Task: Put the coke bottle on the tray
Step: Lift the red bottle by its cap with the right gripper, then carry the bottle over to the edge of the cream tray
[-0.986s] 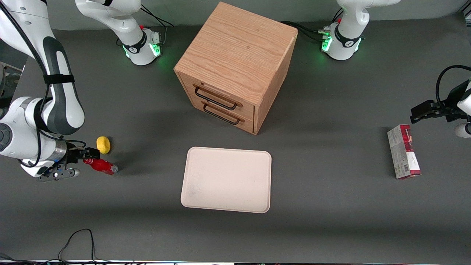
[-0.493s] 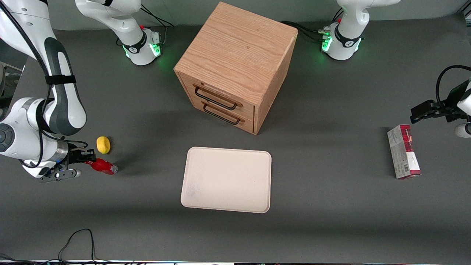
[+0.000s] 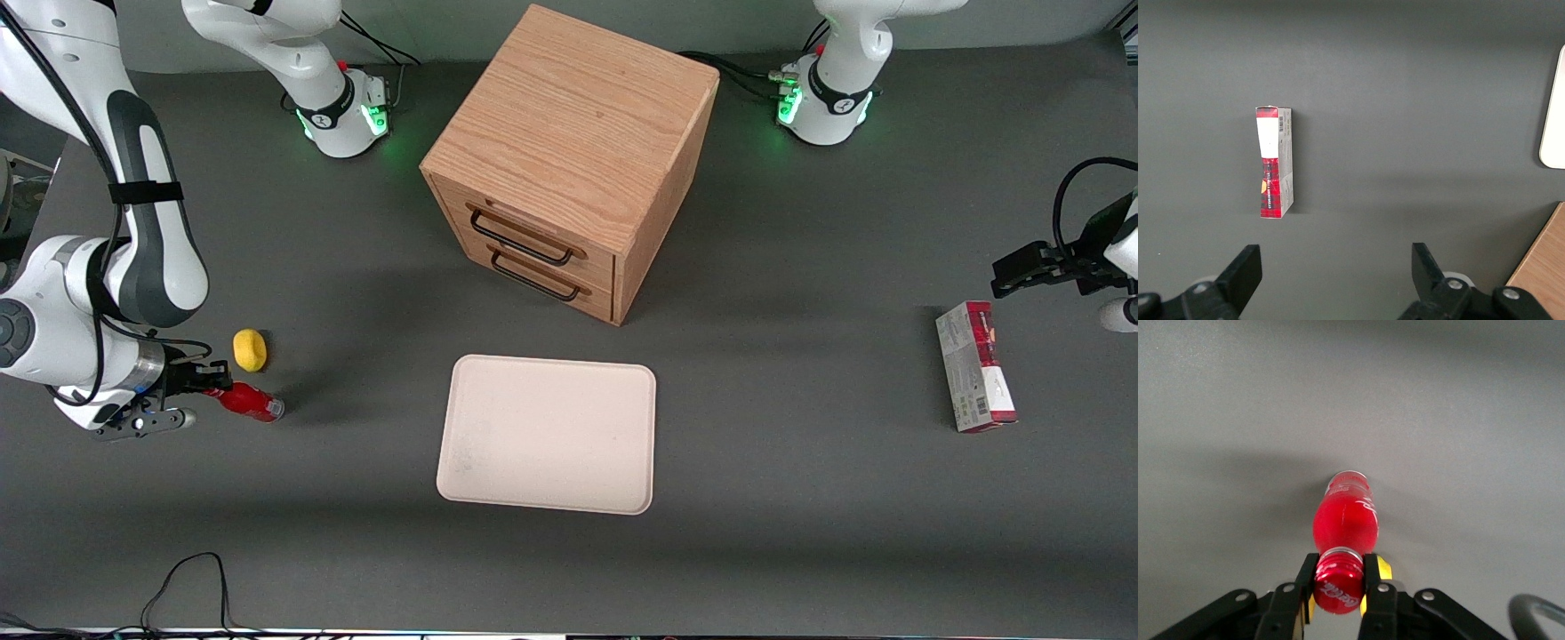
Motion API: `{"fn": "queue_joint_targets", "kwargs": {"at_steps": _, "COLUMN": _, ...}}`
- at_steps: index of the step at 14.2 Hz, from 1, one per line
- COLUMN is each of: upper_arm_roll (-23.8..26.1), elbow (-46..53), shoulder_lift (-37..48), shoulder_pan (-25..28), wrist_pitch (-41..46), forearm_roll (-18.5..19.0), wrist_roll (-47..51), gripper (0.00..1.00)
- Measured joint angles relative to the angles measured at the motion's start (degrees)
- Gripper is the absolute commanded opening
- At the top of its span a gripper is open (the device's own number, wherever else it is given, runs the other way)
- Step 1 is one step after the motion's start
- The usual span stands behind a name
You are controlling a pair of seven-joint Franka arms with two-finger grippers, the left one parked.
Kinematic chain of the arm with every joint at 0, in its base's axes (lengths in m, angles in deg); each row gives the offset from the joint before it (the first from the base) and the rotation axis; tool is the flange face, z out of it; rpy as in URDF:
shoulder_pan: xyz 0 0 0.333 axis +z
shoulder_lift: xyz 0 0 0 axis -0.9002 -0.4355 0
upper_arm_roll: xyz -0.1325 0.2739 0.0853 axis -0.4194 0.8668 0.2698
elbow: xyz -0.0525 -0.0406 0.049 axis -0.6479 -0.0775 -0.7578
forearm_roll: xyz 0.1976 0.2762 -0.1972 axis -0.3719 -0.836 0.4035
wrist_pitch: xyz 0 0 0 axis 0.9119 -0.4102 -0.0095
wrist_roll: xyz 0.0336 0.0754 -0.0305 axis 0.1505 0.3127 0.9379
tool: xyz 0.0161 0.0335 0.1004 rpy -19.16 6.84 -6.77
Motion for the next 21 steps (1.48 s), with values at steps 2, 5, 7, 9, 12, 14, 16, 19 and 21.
{"fn": "queue_joint_targets", "kwargs": {"at_steps": 2, "upper_arm_roll": 0.0, "elbow": 4.7, "shoulder_lift": 0.4, "shoulder_pan": 0.0, "wrist_pitch": 7.7, "forearm_roll": 0.0, "wrist_roll": 0.0, "gripper": 0.0}}
{"fn": "queue_joint_targets", "kwargs": {"at_steps": 5, "upper_arm_roll": 0.0, "elbow": 17.8, "shoulder_lift": 1.7, "shoulder_pan": 0.0, "wrist_pitch": 25.7, "forearm_roll": 0.0, "wrist_roll": 0.0, "gripper": 0.0}}
{"fn": "queue_joint_targets", "kwargs": {"at_steps": 7, "upper_arm_roll": 0.0, "elbow": 26.5, "shoulder_lift": 2.6, "shoulder_pan": 0.0, "wrist_pitch": 36.5, "forearm_roll": 0.1, "wrist_roll": 0.0, "gripper": 0.0}}
{"fn": "queue_joint_targets", "kwargs": {"at_steps": 9, "upper_arm_roll": 0.0, "elbow": 33.6, "shoulder_lift": 2.9, "shoulder_pan": 0.0, "wrist_pitch": 44.6, "forearm_roll": 0.3, "wrist_roll": 0.1, "gripper": 0.0}}
{"fn": "queue_joint_targets", "kwargs": {"at_steps": 12, "upper_arm_roll": 0.0, "elbow": 38.0, "shoulder_lift": 2.6, "shoulder_pan": 0.0, "wrist_pitch": 48.9, "forearm_roll": 0.4, "wrist_roll": 0.1, "gripper": 0.0}}
{"fn": "queue_joint_targets", "kwargs": {"at_steps": 14, "upper_arm_roll": 0.1, "elbow": 38.5, "shoulder_lift": 1.7, "shoulder_pan": 0.0, "wrist_pitch": 49.1, "forearm_roll": 0.4, "wrist_roll": 1.4, "gripper": 0.0}}
{"fn": "queue_joint_targets", "kwargs": {"at_steps": 16, "upper_arm_roll": 2.2, "elbow": 39.4, "shoulder_lift": -0.6, "shoulder_pan": 0.1, "wrist_pitch": 48.9, "forearm_roll": 0.3, "wrist_roll": 6.3, "gripper": 0.0}}
{"fn": "queue_joint_targets", "kwargs": {"at_steps": 19, "upper_arm_roll": 10.6, "elbow": 44.0, "shoulder_lift": -6.4, "shoulder_pan": 0.7, "wrist_pitch": 46.8, "forearm_roll": 0.3, "wrist_roll": 21.5, "gripper": 0.0}}
{"fn": "queue_joint_targets", "kwargs": {"at_steps": 21, "upper_arm_roll": 16.6, "elbow": 46.4, "shoulder_lift": -10.6, "shoulder_pan": 1.5, "wrist_pitch": 41.8, "forearm_roll": 0.3, "wrist_roll": 34.1, "gripper": 0.0}}
